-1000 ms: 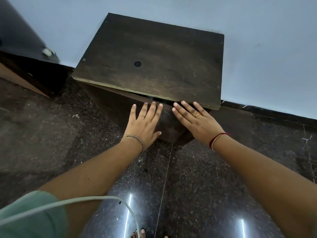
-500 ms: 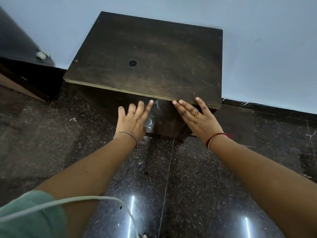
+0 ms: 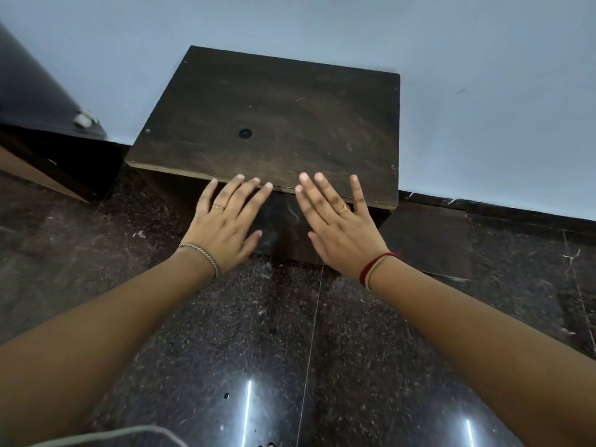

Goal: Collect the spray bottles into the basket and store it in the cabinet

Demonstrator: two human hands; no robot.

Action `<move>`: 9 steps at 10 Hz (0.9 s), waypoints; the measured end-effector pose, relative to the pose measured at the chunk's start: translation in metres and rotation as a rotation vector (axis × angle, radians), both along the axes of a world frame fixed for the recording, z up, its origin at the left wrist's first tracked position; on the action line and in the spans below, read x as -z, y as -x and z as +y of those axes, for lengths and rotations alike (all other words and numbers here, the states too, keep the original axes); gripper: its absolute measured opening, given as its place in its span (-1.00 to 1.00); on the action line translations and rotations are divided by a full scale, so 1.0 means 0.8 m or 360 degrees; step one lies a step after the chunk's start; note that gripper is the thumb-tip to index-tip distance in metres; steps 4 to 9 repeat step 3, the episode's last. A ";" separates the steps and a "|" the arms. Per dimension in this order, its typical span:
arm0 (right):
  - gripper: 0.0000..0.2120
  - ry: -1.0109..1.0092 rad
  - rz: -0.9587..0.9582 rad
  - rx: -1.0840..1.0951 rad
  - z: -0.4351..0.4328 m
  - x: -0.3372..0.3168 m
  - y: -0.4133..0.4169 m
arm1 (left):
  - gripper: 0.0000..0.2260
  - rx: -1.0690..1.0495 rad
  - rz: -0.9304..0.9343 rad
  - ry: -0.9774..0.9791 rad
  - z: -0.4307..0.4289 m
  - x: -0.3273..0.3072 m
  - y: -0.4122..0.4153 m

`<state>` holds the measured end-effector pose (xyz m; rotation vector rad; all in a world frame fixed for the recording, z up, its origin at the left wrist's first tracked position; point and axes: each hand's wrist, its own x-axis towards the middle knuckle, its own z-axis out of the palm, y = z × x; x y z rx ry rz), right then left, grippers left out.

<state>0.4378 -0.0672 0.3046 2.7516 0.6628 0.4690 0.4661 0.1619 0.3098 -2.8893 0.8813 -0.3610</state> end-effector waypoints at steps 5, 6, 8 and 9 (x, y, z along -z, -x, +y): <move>-0.28 -0.0295 0.0062 0.0232 0.026 -0.017 0.023 | -0.29 -0.0174 0.0129 0.0008 -0.020 0.001 0.019; -0.28 -0.0295 0.0062 0.0232 0.026 -0.017 0.023 | -0.29 -0.0174 0.0129 0.0008 -0.020 0.001 0.019; -0.28 -0.0295 0.0062 0.0232 0.026 -0.017 0.023 | -0.29 -0.0174 0.0129 0.0008 -0.020 0.001 0.019; -0.28 -0.0295 0.0062 0.0232 0.026 -0.017 0.023 | -0.29 -0.0174 0.0129 0.0008 -0.020 0.001 0.019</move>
